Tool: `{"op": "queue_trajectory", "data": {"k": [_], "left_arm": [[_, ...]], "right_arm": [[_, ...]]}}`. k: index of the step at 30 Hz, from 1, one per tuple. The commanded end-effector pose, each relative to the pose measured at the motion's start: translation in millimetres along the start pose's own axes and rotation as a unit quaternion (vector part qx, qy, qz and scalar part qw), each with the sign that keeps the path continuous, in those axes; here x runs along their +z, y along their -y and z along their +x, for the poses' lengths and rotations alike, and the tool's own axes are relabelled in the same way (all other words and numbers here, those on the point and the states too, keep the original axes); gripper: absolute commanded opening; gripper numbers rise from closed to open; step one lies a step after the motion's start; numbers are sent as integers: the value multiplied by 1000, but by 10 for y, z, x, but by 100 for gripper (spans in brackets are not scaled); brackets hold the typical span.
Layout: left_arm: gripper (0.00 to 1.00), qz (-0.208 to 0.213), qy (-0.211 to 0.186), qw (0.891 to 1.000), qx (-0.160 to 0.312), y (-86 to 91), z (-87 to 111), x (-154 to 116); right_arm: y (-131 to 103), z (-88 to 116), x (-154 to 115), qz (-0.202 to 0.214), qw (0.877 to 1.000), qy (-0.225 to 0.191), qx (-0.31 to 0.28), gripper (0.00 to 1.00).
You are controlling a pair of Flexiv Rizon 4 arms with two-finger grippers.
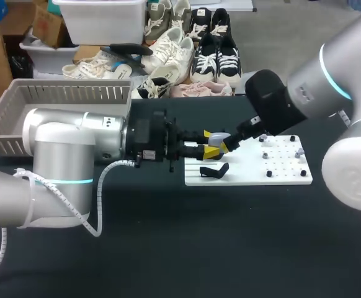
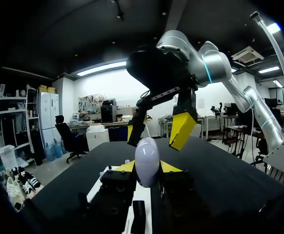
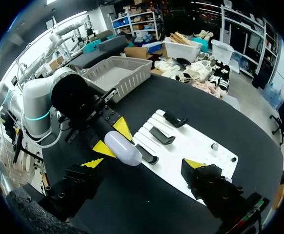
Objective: Pick up each earbud case from the left stands, insert the matching earbuds, close the lid, and place the case in the box.
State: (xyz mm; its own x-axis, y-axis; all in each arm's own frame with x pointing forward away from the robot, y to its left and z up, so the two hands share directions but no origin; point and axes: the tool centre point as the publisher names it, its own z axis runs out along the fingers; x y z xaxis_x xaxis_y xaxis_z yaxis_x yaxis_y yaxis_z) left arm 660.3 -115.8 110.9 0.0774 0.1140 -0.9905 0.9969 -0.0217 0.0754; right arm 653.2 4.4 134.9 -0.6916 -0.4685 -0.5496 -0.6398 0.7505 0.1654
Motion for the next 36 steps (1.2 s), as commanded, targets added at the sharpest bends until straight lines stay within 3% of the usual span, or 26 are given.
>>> {"op": "queue_trajectory", "data": {"k": [1, 16, 29, 33, 36], "left_arm": [[0, 1, 1, 1000, 0, -13, 10, 3], [0, 1, 1, 1000, 0, -13, 10, 3], [0, 1, 1, 1000, 0, -13, 10, 3], [0, 1, 1, 1000, 0, -13, 10, 3], [0, 1, 1, 1000, 0, -13, 10, 3]], "right_arm": [[4, -25, 42, 8, 1000, -3, 4, 100], [67, -51, 95, 21, 1000, -7, 10, 100], [107, -211, -60, 37, 999, 13, 11, 100], [149, -322, -194, 63, 998, 29, -3, 100], [235, -363, -317, 105, 994, 28, -28, 100]]}}
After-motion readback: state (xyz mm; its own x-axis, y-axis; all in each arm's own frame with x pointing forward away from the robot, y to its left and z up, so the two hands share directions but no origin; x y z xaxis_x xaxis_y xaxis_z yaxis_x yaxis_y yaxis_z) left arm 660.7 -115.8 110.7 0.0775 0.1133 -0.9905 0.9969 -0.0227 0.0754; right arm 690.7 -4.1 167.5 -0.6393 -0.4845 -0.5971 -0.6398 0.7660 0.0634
